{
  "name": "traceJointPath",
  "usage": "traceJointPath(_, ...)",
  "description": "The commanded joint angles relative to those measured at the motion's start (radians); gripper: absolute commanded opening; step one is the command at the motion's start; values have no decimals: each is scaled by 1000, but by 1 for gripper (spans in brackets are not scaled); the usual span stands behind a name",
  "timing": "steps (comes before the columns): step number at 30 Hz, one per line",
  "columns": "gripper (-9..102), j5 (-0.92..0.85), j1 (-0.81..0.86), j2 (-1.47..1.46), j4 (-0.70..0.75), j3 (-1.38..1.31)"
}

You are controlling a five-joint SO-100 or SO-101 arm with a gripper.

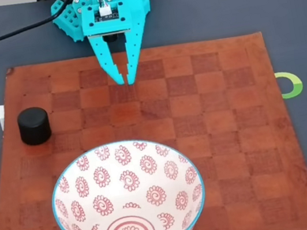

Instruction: Grasp a black cylinder and put it in a bowl.

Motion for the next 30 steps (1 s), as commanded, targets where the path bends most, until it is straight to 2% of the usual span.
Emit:
traceJointPath(1, 0, -8, -3, 20, 0, -75)
traceJointPath(18, 0, -9, 0, 9, 5, -161)
traceJointPath(23, 0, -9, 14, 9, 126, -227)
traceJointPath(30, 0, -9, 14, 9, 141, -288)
